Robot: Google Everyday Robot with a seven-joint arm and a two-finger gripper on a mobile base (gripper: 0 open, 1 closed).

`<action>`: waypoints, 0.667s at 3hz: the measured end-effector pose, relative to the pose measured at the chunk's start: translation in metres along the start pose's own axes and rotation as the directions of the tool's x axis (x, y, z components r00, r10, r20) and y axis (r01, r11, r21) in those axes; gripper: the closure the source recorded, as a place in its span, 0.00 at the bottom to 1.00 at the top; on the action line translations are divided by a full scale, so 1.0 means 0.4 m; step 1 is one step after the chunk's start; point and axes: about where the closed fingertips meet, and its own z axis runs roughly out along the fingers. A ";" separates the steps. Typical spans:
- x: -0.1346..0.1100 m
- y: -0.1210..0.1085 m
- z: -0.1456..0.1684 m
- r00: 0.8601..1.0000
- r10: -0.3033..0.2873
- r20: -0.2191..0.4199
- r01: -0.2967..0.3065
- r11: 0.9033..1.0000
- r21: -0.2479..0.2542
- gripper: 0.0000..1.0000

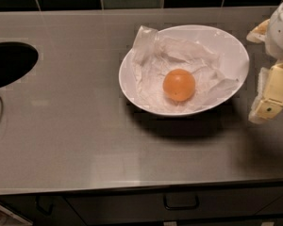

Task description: Pick orange from white bowl

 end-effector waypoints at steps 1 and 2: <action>0.000 0.000 0.000 1.000 0.000 0.000 0.000 1.000 0.000 0.00; -0.064 -0.011 0.058 0.999 -0.018 0.047 0.019 1.000 -0.019 0.00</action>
Offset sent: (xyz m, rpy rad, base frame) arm 0.0403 0.0641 -0.0431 0.1070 0.0280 0.0827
